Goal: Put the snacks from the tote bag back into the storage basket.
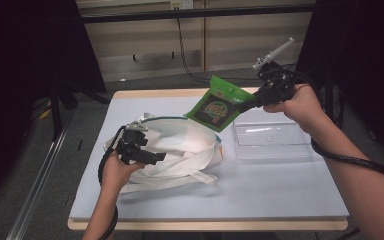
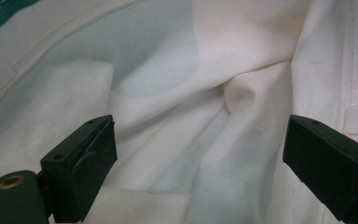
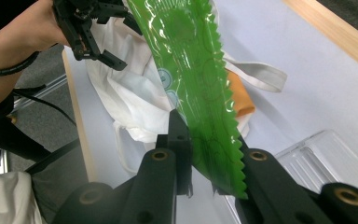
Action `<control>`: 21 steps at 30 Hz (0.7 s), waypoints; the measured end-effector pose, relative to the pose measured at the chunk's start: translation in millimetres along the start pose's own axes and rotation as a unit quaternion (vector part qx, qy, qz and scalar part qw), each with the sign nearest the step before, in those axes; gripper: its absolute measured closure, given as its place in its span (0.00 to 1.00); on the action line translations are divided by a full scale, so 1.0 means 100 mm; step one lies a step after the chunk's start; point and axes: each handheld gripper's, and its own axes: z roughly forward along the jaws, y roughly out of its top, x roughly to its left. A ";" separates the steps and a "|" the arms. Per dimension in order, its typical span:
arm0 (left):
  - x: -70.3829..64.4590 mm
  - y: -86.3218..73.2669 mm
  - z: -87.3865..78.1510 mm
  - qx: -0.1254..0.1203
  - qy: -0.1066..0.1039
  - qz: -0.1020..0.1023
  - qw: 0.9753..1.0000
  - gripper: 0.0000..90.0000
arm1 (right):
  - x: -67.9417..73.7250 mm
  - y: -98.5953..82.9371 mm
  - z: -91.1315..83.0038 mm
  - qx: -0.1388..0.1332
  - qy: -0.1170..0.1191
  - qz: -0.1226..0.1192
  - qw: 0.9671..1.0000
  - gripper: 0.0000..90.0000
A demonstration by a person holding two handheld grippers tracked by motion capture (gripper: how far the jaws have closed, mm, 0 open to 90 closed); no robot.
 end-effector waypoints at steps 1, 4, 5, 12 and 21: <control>0.00 0.00 0.01 -0.002 -0.003 -0.003 1.000 0.11 | 0.00 -0.01 -0.01 0.001 -0.002 0.002 1.000 0.90; -0.01 0.00 0.01 0.004 -0.001 0.000 1.000 0.11 | -0.02 -0.05 -0.06 0.001 -0.004 0.004 1.000 0.90; -0.01 0.01 0.02 0.005 -0.003 0.001 1.000 0.11 | -0.03 -0.06 -0.08 0.000 -0.006 0.004 1.000 0.90; 0.00 -0.01 0.02 -0.001 -0.004 -0.003 1.000 0.11 | -0.08 -0.15 -0.22 -0.002 -0.015 0.014 1.000 0.90; -0.01 0.00 0.01 0.001 -0.005 0.002 1.000 0.11 | -0.19 -0.34 -0.32 0.002 -0.030 0.025 0.999 0.90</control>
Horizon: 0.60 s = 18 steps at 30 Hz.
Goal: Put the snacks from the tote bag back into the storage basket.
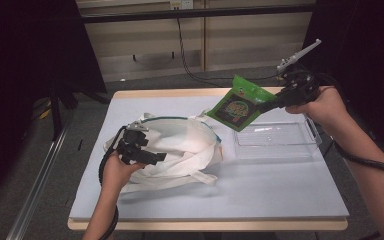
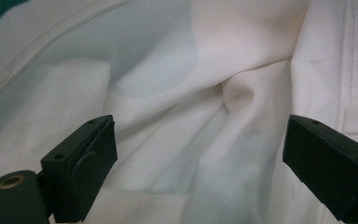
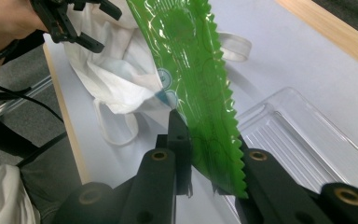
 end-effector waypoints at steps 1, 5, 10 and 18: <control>0.00 0.00 0.00 0.001 0.001 0.002 1.000 0.11 | -0.01 -0.02 -0.01 0.000 -0.002 0.002 1.000 0.90; 0.00 0.00 0.00 -0.004 0.000 -0.003 1.000 0.11 | -0.07 -0.08 -0.06 0.006 -0.011 0.008 1.000 0.90; 0.01 0.00 0.00 -0.001 0.002 0.000 1.000 0.11 | -0.12 -0.16 -0.09 0.009 -0.020 0.013 1.000 0.90; -0.01 0.00 0.00 -0.008 0.003 -0.004 1.000 0.12 | -0.18 -0.27 -0.13 0.013 -0.027 0.023 0.999 0.90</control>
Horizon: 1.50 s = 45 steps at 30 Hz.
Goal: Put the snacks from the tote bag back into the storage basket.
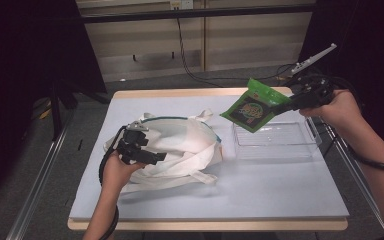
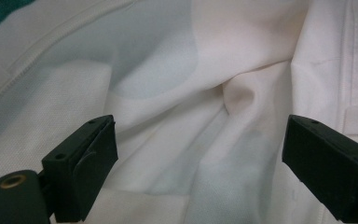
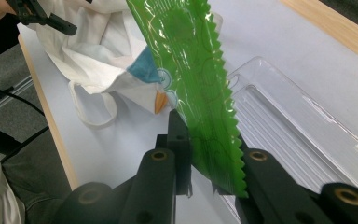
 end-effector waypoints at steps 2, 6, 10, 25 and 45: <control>0.01 0.00 0.00 0.003 -0.001 0.003 1.000 0.12 | -0.02 -0.03 0.00 0.000 -0.003 -0.004 1.000 0.90; 0.00 0.00 0.00 0.000 0.001 -0.002 1.000 0.12 | -0.06 -0.07 -0.02 0.002 -0.006 0.000 1.000 0.90; 0.00 0.01 0.00 0.007 -0.003 0.004 1.000 0.12 | -0.10 -0.12 -0.03 0.008 -0.014 0.005 1.000 0.90; 0.01 0.00 0.01 0.006 -0.001 0.002 1.000 0.12 | -0.20 -0.26 -0.04 0.023 -0.026 0.013 0.999 0.90; 0.00 0.00 0.01 0.008 0.001 0.002 1.000 0.12 | -0.28 -0.41 -0.07 0.036 -0.038 0.023 0.998 0.90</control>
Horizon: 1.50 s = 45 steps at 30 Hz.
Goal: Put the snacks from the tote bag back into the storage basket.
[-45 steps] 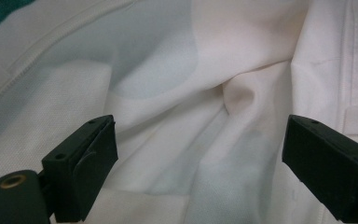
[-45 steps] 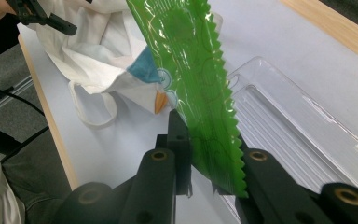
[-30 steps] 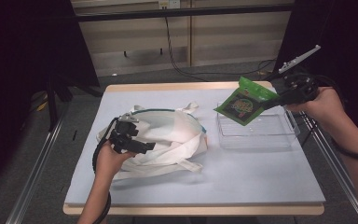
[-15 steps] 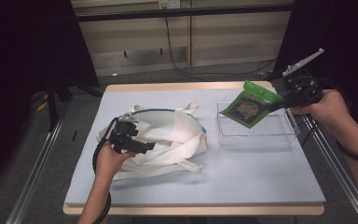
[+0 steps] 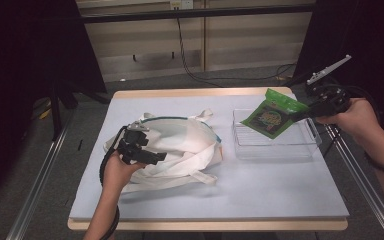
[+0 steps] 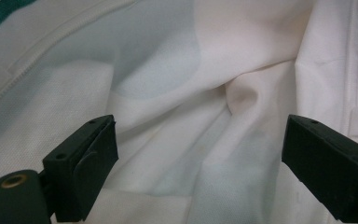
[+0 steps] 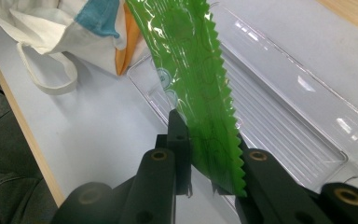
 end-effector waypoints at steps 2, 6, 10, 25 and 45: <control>0.00 0.00 0.00 0.000 0.000 0.000 1.000 0.12 | -0.01 -0.02 0.02 0.004 0.000 -0.002 1.000 0.90; 0.00 0.00 0.00 0.001 0.002 0.000 1.000 0.12 | -0.01 -0.04 0.06 0.006 0.000 -0.005 1.000 0.90; 0.00 0.00 0.01 0.000 0.004 0.000 1.000 0.12 | -0.02 -0.05 0.09 0.009 -0.001 -0.011 1.000 0.90; 0.00 0.00 0.00 -0.001 0.000 0.000 1.000 0.12 | 0.00 -0.07 0.19 0.021 -0.004 -0.030 0.999 0.89; -0.01 0.00 0.01 -0.005 0.004 -0.003 1.000 0.12 | 0.03 -0.07 0.28 0.036 -0.010 -0.049 0.998 0.89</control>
